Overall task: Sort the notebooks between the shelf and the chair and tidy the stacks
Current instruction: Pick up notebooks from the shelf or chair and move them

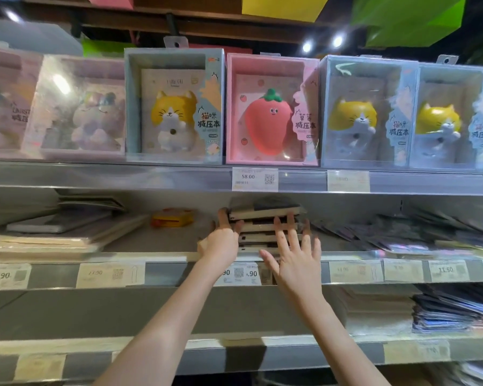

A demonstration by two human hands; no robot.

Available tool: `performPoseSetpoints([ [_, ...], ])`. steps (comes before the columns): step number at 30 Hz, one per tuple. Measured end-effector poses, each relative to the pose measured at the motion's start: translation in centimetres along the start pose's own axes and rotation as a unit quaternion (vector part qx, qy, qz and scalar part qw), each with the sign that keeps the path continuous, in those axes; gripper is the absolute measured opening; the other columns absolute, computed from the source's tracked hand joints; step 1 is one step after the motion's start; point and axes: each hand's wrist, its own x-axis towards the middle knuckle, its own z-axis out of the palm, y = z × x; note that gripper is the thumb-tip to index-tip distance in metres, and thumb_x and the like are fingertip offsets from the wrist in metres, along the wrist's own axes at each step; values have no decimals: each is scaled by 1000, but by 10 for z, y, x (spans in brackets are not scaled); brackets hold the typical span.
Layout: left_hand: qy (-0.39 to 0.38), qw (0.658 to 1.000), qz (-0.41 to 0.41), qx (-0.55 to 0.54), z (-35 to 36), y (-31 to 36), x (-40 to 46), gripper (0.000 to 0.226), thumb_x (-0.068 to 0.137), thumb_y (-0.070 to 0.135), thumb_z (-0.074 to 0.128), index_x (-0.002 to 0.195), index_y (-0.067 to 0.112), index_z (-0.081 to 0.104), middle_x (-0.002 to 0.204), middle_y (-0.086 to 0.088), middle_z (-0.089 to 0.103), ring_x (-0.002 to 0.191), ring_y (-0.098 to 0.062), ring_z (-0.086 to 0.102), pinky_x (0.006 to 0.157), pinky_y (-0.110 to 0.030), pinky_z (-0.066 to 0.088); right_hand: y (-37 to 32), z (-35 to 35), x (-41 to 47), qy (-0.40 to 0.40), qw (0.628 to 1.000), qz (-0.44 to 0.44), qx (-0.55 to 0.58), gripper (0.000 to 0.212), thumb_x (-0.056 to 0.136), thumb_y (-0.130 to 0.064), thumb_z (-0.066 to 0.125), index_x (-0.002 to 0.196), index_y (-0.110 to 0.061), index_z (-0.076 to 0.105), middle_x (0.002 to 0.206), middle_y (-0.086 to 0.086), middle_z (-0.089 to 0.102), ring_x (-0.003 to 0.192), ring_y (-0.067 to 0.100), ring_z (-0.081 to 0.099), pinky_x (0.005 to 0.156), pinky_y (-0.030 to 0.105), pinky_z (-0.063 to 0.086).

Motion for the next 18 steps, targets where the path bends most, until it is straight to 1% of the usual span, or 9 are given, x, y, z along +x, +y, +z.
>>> performPoseSetpoints([
  [3, -6, 1000, 0, 14, 2, -1, -1, 46, 99, 42, 20, 137, 14, 19, 112, -12, 62, 104, -30, 59, 97, -49, 42, -1, -4, -1, -13, 1000, -5, -3, 78, 93, -62, 7, 112, -16, 66, 110, 10, 67, 97, 38, 63, 87, 54, 46],
  [6, -33, 998, 25, 53, 2, -6, 1, 42, 100, 30, 24, 136, 9, 30, 119, -17, 58, 113, -36, 54, 104, -56, 32, 0, -7, -1, -22, 1000, -6, 1, 77, 92, -63, 8, 116, -16, 65, 111, 10, 67, 98, 38, 63, 87, 52, 47],
  [8, -43, 997, 29, 64, 1, -10, -2, 42, 100, 29, 25, 134, 8, 36, 126, -18, 55, 121, -39, 47, 107, -57, 27, 1, -9, -1, -13, 1000, -11, 5, 78, 92, -64, 7, 121, -16, 61, 116, 11, 65, 103, 38, 61, 89, 52, 46],
  [9, -36, 997, 26, 61, -1, -11, -7, 45, 100, 34, 26, 137, 9, 32, 129, -18, 54, 126, -39, 43, 109, -57, 25, 0, -9, -2, -12, 1000, -13, 4, 80, 91, -65, 4, 127, -17, 56, 123, 11, 61, 109, 38, 58, 94, 52, 43],
  [11, -15, 997, 30, 68, -3, -12, -22, 56, 99, 45, 23, 143, 11, 19, 135, -16, 50, 132, -37, 37, 112, -52, 20, 0, -11, -3, -36, 999, -18, -8, 88, 84, -68, -7, 140, -20, 40, 141, 11, 46, 126, 37, 44, 106, 51, 29],
  [13, 18, 994, 54, 91, -2, -16, -38, 59, 98, 47, 21, 144, 11, 13, 139, -16, 47, 134, -36, 34, 112, -48, 19, 1, -11, -4, -39, 999, -27, -11, 101, 74, -71, -22, 146, -21, 27, 149, 10, 34, 134, 36, 33, 110, 49, 20],
  [15, 47, 991, 83, 97, -2, -22, -51, 57, 99, 45, 22, 146, 14, 13, 144, -13, 41, 135, -35, 31, 113, -45, 18, 2, -13, -5, -44, 998, -29, -25, 107, 66, -71, -31, 149, -22, 16, 153, 9, 24, 138, 34, 25, 112, 48, 16],
  [16, 55, 989, 96, 95, -2, -24, -57, 55, 100, 43, 23, 146, 16, 14, 147, -11, 36, 137, -34, 28, 114, -45, 17, 2, -15, -6, -54, 998, -30, -30, 105, 66, -71, -30, 149, -23, 11, 155, 8, 19, 140, 34, 20, 113, 48, 14],
  [18, 59, 987, 118, 95, -3, -30, -67, 51, 100, 38, 26, 147, 19, 15, 152, -7, 27, 141, -31, 21, 116, -45, 13, 1, -20, -11, -74, 996, -30, -27, 86, 79, -69, -15, 150, -23, 4, 157, 7, 9, 143, 32, 10, 114, 47, 7],
])
